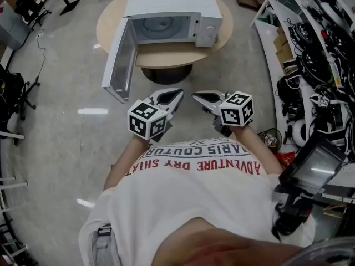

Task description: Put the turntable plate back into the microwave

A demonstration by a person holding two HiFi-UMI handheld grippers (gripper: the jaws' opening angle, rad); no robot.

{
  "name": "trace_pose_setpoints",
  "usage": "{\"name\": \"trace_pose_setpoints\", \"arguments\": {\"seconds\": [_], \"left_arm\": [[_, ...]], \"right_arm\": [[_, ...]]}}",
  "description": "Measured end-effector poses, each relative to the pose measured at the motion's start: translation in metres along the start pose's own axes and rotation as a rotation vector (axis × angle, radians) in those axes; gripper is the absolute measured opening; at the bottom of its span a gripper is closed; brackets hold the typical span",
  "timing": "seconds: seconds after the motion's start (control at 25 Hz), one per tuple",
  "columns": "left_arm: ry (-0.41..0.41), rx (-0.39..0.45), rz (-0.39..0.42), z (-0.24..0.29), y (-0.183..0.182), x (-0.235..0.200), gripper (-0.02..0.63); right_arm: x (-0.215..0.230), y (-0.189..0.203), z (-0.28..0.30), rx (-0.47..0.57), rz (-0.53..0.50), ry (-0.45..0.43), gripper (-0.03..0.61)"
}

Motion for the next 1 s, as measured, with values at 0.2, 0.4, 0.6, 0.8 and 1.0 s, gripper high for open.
{"name": "trace_pose_setpoints", "arguments": {"seconds": [0.2,0.4,0.6,0.8,1.0], "left_arm": [[-0.009,0.016,-0.009,-0.03,0.046,0.089,0.0],[-0.038,-0.003,-0.049,-0.062,0.105,0.206,0.0],[-0.055,-0.038,-0.126,-0.108,0.154,0.307,0.0],[-0.065,-0.029,-0.109,-0.173,0.181,0.362,0.0],[-0.015,0.008,-0.074,-0.256,0.214,0.405,0.0]], "right_arm": [[-0.059,0.056,-0.059,-0.137,-0.225,0.1,0.002],[-0.136,0.126,-0.14,-0.054,-0.093,-0.016,0.002],[-0.199,0.198,-0.209,-0.012,0.005,-0.046,0.002],[-0.278,0.243,-0.225,-0.016,-0.06,0.001,0.002],[-0.374,0.29,-0.224,0.015,-0.079,0.043,0.002]]}}
Point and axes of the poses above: the fingertips, and each gripper's own axes: z forward along the fingers, x to its right, y out of its underside, the point moved 7 cm from there along -z, backward along the fingers, and after that the axes turned 4 degrees about -y, right-handed, at the moved point
